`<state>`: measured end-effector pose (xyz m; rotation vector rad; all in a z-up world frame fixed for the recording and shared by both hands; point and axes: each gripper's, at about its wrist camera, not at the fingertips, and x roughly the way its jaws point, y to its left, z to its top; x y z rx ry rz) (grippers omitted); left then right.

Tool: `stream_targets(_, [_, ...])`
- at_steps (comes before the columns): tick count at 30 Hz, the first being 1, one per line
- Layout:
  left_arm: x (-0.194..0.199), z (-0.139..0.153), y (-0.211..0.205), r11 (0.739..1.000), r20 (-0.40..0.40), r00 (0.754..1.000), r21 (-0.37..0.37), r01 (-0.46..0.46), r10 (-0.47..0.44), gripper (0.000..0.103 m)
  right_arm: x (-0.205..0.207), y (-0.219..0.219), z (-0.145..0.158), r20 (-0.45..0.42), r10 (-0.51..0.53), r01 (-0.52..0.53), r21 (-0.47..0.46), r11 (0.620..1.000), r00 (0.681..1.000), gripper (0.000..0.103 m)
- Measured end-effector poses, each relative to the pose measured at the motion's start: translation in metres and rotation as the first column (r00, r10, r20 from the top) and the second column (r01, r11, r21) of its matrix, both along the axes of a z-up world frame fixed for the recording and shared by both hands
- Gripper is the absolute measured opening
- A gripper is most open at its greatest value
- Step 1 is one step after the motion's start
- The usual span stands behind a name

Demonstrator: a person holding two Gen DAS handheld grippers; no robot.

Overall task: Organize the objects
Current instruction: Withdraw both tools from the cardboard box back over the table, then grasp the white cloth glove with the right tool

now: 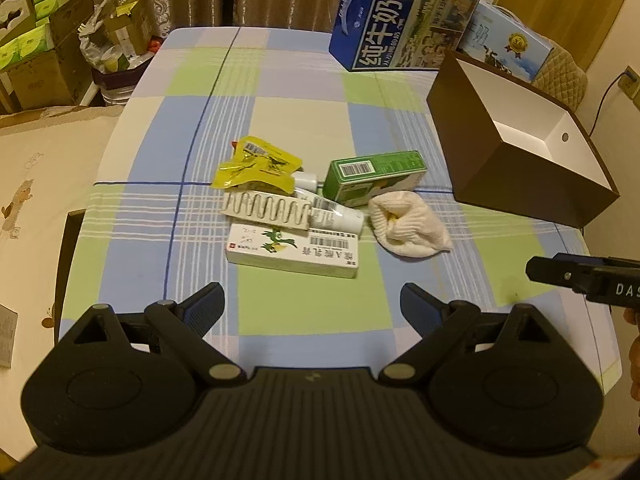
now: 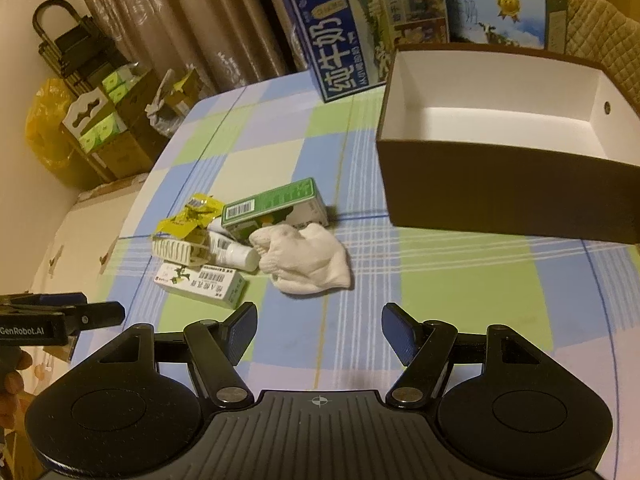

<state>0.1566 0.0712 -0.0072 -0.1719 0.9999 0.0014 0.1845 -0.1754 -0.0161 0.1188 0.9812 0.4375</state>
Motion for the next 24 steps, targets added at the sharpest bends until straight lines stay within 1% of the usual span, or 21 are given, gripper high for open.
stream_targets(5, [0.005,-0.002,0.009,1.0,0.007,1.0,0.001,-0.015,0.015,0.093,0.006,0.007,-0.009,-0.003,0.007,-0.007,0.012,1.0,1.0,0.067])
stream_targets(12, [0.015,-0.009,0.019,1.0,0.001,1.0,0.006,-0.024,0.024,0.093,0.018,0.023,-0.016,0.019,0.035,-0.035,0.013,0.999,0.999,0.067])
stream_targets(24, [0.028,-0.022,0.032,0.999,-0.018,0.999,0.007,-0.044,0.044,0.093,0.043,0.054,-0.033,0.046,0.109,-0.107,-0.047,0.993,0.993,0.067])
